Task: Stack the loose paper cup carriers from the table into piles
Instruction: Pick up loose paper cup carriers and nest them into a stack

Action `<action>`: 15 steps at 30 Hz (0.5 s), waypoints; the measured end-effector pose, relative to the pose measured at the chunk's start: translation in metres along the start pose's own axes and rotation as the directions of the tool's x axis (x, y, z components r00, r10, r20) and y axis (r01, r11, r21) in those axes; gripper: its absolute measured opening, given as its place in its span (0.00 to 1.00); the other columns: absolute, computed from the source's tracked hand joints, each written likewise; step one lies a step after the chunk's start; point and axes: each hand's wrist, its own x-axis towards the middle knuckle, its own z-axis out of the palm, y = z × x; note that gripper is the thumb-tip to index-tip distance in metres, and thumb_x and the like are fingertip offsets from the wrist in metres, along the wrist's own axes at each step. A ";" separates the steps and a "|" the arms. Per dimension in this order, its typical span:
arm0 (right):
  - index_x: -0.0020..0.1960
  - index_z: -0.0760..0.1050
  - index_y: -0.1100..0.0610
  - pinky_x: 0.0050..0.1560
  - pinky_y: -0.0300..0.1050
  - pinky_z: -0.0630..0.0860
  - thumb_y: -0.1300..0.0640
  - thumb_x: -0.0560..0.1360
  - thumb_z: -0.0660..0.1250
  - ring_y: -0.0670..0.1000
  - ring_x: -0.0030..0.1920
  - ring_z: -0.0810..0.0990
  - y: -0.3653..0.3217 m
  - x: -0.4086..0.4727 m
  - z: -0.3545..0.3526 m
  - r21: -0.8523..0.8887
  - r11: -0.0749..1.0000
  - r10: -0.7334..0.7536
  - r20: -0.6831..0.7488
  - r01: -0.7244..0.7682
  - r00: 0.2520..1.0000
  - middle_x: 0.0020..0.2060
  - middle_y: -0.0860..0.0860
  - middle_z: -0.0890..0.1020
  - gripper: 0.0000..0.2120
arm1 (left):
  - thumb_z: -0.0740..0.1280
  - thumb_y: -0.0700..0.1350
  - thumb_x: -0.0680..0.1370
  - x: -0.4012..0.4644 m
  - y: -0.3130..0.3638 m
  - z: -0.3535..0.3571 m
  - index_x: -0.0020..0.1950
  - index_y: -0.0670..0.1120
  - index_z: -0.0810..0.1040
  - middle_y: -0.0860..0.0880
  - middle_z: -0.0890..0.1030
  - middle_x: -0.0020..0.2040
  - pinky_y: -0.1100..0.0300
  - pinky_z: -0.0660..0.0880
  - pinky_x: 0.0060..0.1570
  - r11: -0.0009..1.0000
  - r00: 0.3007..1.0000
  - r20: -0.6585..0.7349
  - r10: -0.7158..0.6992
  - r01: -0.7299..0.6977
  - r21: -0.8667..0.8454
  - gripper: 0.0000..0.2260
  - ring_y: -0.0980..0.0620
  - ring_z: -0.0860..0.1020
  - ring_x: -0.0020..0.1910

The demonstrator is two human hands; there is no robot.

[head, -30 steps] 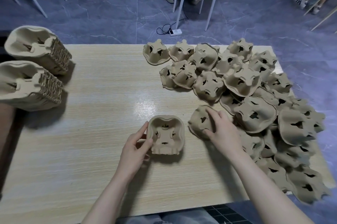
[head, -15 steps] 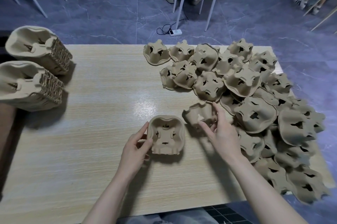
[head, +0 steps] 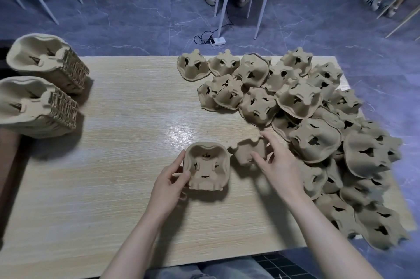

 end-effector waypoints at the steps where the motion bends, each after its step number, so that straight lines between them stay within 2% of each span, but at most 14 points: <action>1: 0.67 0.71 0.45 0.54 0.55 0.77 0.46 0.72 0.71 0.53 0.53 0.79 0.001 -0.001 -0.001 0.009 1.000 -0.009 -0.019 0.009 1.000 0.55 0.48 0.80 0.24 | 0.66 0.44 0.80 0.000 0.000 0.000 0.68 0.67 0.69 0.46 0.79 0.59 0.60 0.75 0.41 1.000 1.000 -0.001 0.001 -0.001 0.002 0.22 0.49 0.80 0.50; 4: 0.59 0.76 0.50 0.47 0.53 0.77 0.51 0.71 0.74 0.49 0.45 0.77 0.003 -0.008 -0.003 0.012 1.000 -0.017 -0.068 0.018 0.998 0.50 0.46 0.77 0.18 | 0.66 0.44 0.80 -0.003 -0.001 0.001 0.69 0.66 0.67 0.48 0.78 0.65 0.64 0.74 0.42 1.000 1.000 0.000 0.006 -0.006 0.008 0.23 0.52 0.79 0.53; 6: 0.56 0.76 0.50 0.45 0.54 0.76 0.53 0.70 0.75 0.48 0.43 0.76 0.006 -0.011 -0.004 0.031 0.999 -0.018 -0.069 0.020 0.997 0.48 0.45 0.76 0.16 | 0.66 0.43 0.80 -0.005 0.000 0.001 0.70 0.65 0.67 0.47 0.77 0.68 0.67 0.74 0.43 1.000 1.000 -0.001 0.002 -0.002 -0.001 0.23 0.53 0.78 0.54; 11: 0.53 0.76 0.47 0.42 0.52 0.76 0.55 0.69 0.76 0.46 0.41 0.76 0.010 -0.022 -0.010 0.071 0.997 -0.018 -0.074 0.023 0.997 0.47 0.43 0.75 0.15 | 0.66 0.43 0.80 -0.008 0.000 0.003 0.66 0.69 0.69 0.48 0.79 0.65 0.61 0.74 0.45 0.999 1.000 -0.029 -0.004 0.003 -0.035 0.23 0.53 0.80 0.52; 15: 0.52 0.77 0.47 0.39 0.45 0.75 0.56 0.69 0.76 0.46 0.37 0.76 0.005 -0.031 -0.020 0.199 0.980 0.013 -0.155 0.019 0.988 0.46 0.40 0.75 0.14 | 0.67 0.43 0.80 -0.011 0.002 0.004 0.64 0.71 0.69 0.49 0.78 0.67 0.59 0.75 0.47 0.999 0.999 -0.033 -0.013 0.012 -0.034 0.23 0.51 0.81 0.55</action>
